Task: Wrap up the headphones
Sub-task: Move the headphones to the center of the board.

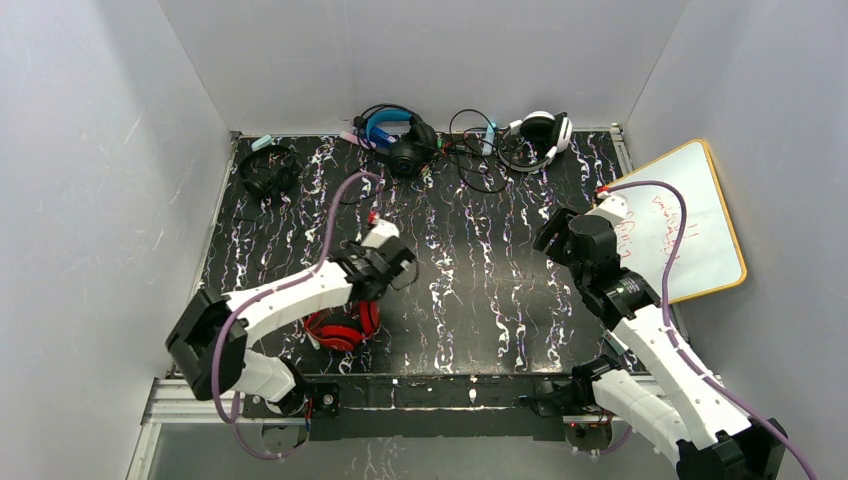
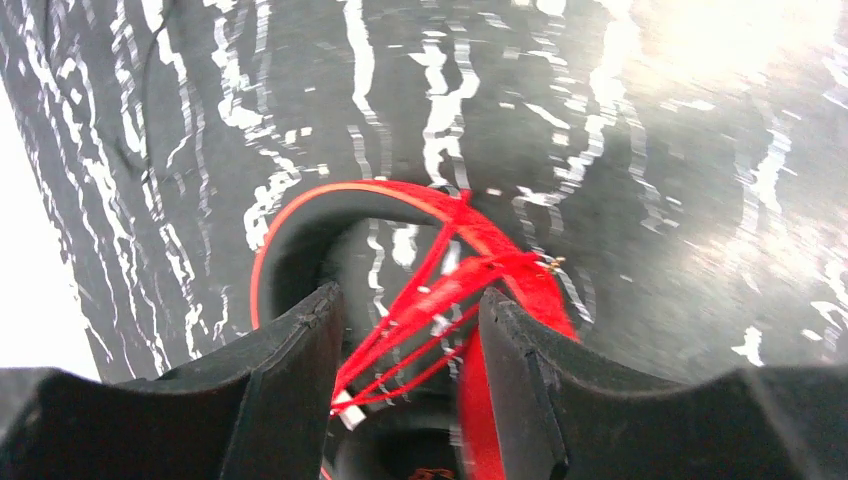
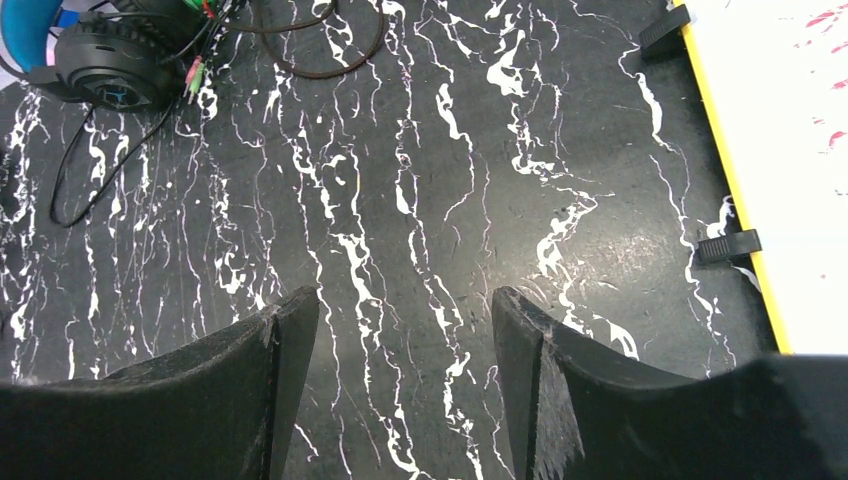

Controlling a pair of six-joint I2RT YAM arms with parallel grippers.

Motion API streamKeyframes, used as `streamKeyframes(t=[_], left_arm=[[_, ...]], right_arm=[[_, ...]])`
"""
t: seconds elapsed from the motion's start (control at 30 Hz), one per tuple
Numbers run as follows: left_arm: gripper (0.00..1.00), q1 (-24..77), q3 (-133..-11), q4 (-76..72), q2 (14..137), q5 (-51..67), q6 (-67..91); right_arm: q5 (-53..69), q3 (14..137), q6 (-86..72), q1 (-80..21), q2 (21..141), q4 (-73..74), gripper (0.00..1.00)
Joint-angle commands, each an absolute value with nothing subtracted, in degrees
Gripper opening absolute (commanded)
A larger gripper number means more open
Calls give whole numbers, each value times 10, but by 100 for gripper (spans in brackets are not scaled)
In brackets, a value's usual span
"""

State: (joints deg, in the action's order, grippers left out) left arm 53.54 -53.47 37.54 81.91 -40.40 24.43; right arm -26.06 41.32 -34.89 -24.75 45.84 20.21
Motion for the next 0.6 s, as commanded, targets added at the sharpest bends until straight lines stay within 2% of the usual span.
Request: streamKeyframes(t=[0.0, 0.23, 0.5, 0.57], left_arm=[[50, 456, -504, 353, 764, -393, 231], [52, 387, -529, 361, 759, -361, 202], [73, 392, -626, 373, 723, -196, 251], [88, 422, -644, 399, 728, -194, 272]], right_arm=[[-250, 403, -356, -245, 454, 173, 72], [-243, 404, -358, -245, 446, 177, 72], [-235, 398, -360, -245, 450, 176, 72], [-235, 398, -359, -245, 451, 175, 72]])
